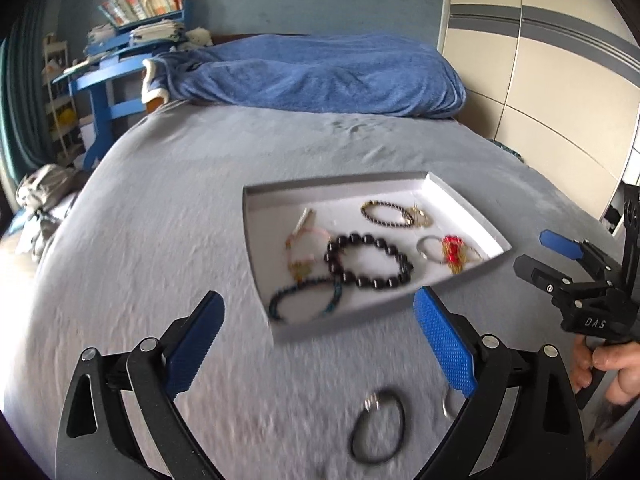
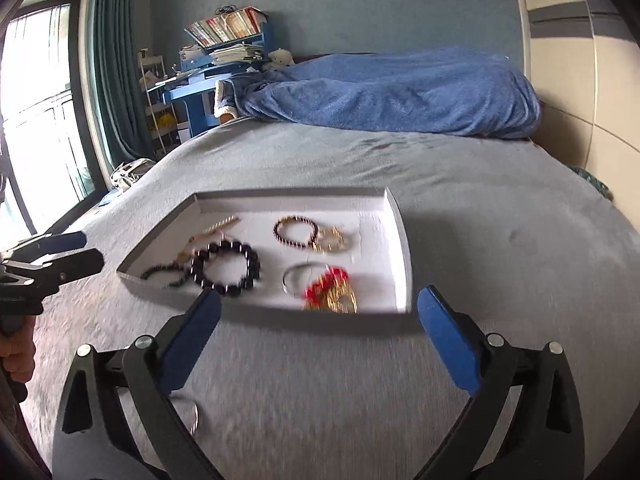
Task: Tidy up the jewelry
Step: 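Grasp black cord keyring with left tool while right tool grasps silver bangle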
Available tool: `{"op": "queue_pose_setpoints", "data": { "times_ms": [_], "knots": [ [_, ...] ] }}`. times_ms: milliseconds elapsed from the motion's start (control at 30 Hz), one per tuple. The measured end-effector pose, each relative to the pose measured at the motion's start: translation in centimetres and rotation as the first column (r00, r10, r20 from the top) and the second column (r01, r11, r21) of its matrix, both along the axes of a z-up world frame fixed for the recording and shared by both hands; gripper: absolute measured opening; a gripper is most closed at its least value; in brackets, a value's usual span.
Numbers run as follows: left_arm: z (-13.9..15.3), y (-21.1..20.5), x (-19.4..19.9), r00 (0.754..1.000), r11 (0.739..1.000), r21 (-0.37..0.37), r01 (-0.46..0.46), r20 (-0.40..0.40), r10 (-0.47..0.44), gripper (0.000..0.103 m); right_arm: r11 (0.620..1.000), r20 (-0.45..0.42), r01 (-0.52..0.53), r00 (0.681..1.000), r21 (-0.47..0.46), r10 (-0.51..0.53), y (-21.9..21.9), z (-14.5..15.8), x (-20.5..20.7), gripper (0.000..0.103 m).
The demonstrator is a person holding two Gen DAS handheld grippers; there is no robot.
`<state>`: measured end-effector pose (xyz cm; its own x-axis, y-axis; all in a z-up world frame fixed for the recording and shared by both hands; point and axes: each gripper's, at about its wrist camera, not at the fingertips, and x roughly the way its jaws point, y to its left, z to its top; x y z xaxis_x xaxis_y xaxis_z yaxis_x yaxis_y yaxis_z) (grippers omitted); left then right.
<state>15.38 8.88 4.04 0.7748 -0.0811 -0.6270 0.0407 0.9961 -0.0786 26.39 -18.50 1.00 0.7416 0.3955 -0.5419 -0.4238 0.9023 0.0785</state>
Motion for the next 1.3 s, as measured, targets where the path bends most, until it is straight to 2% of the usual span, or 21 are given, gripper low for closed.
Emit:
{"op": "queue_pose_setpoints", "data": {
  "times_ms": [433,733,933,967,1100,1167,1300],
  "knots": [
    [-5.2,-0.9,-6.3,0.996,1.0,0.012,-0.004,-0.092,0.005,0.095,0.999,-0.064,0.048,0.997,0.0,-0.048,-3.0,-2.7,-5.1,0.097],
    [-5.7,-2.5,-5.8,0.992,0.997,0.056,0.062,-0.112,-0.055,0.095,0.999,-0.092,0.033,0.995,-0.01,-0.033,-2.5,-3.8,-6.2,0.097],
    [-6.3,-2.9,-5.1,0.988,0.995,0.062,0.077,-0.137,-0.068,0.093,0.999,-0.098,-0.023,0.995,-0.037,0.019,-1.0,-3.9,-6.7,0.097],
    [-6.4,-2.9,-5.0,0.987,0.995,0.059,0.079,-0.146,-0.07,0.091,0.999,-0.101,-0.034,0.994,-0.038,0.03,-0.7,-3.9,-6.9,0.097],
    [-7.2,-2.8,-4.2,0.977,0.995,0.051,0.084,-0.199,-0.072,0.066,0.994,-0.111,-0.096,0.99,-0.05,0.09,1.0,-4.0,-7.4,0.097],
    [-7.3,-2.7,-4.2,0.978,0.996,0.044,0.079,-0.199,-0.069,0.058,0.991,-0.117,-0.122,0.986,-0.055,0.115,1.7,-4.1,-7.7,0.097],
    [-7.3,-2.0,-4.7,0.981,0.998,0.015,0.059,-0.184,-0.055,0.029,0.982,-0.132,-0.174,0.978,-0.077,0.163,3.3,-4.1,-8.0,0.097]
  ]
}}
